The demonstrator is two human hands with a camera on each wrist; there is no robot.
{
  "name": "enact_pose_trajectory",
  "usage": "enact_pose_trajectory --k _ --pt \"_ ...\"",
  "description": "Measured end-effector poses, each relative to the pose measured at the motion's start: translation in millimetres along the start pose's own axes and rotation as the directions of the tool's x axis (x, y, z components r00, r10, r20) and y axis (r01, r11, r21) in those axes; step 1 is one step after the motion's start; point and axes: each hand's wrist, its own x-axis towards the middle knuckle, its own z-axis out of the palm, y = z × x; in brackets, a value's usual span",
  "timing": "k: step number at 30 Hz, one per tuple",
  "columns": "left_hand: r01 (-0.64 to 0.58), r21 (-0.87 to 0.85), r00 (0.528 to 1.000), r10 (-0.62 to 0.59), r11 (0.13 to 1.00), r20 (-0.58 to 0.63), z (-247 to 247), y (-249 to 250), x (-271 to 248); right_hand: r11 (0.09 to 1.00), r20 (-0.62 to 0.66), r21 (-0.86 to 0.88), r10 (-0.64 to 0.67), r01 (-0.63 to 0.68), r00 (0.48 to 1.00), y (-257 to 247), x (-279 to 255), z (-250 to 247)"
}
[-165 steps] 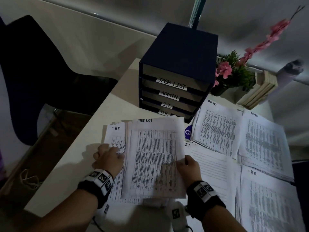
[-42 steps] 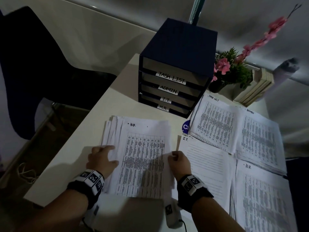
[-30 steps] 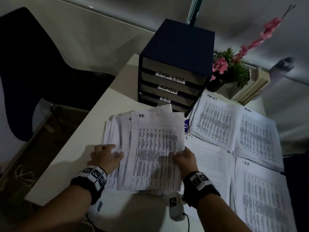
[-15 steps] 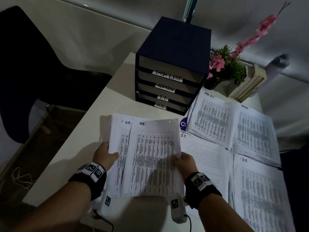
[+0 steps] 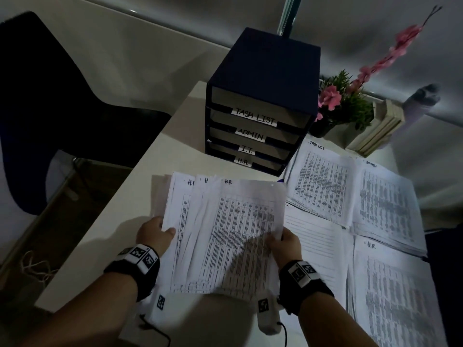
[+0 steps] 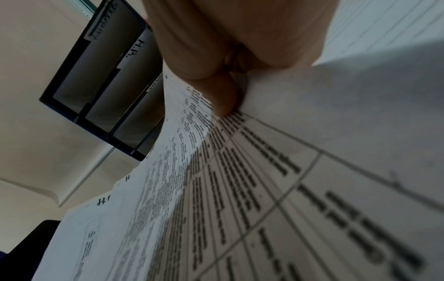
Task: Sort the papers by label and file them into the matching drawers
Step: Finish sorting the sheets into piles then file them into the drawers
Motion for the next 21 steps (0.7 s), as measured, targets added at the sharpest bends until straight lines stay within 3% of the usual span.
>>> enact_pose_trajectory --k 9,13,17,21 --pt "0.036 -0.096 0.999 -0.036 0.995 -0.002 -1 0 -1 0.995 0.084 0.076 0.051 -0.057 0.995 39 35 6" --pt "-0.020 -0.166 1.000 0.017 0.986 -0.023 1 4 -4 0.982 0.127 0.184 0.027 -0.050 0.992 12 14 5" --pt "-0.020 -0.209 0.999 0.010 0.978 -0.046 3 5 -3 0.947 0.242 0.289 0.071 -0.141 0.968 -3 1 1" --pt "-0.024 -0.179 0.999 0.017 0.984 -0.040 3 4 0 0.929 0.252 0.326 0.093 -0.175 0.963 -6 -3 -1"
